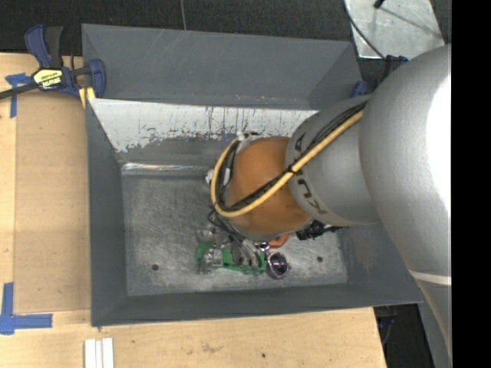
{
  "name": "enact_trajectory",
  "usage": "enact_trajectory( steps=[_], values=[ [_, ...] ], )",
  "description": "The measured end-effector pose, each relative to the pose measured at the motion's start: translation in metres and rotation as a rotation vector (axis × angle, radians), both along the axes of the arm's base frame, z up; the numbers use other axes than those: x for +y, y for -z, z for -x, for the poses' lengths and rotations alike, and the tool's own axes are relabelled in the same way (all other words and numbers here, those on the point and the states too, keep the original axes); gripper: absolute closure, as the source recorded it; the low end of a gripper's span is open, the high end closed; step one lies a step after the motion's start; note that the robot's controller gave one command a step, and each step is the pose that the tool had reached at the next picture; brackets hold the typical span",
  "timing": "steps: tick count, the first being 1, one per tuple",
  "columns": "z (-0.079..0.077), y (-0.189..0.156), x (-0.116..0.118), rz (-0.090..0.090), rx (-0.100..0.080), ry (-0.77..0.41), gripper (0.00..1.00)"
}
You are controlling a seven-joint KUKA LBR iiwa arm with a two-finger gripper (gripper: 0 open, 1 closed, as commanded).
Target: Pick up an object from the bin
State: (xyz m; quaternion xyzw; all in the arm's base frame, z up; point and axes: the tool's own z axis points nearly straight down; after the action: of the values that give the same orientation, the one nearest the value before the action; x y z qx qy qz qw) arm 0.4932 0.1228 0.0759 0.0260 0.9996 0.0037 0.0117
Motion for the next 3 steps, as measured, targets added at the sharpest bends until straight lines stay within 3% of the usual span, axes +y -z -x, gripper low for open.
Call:
enact_trajectory(
  steps=[1, 3],
  values=[
    [0.000, 0.000, 0.000, 0.000, 0.000, 0.000, 1.00],
    [0.007, -0.023, -0.002, 0.007, 0.028, -0.001, 1.00]
  ],
)
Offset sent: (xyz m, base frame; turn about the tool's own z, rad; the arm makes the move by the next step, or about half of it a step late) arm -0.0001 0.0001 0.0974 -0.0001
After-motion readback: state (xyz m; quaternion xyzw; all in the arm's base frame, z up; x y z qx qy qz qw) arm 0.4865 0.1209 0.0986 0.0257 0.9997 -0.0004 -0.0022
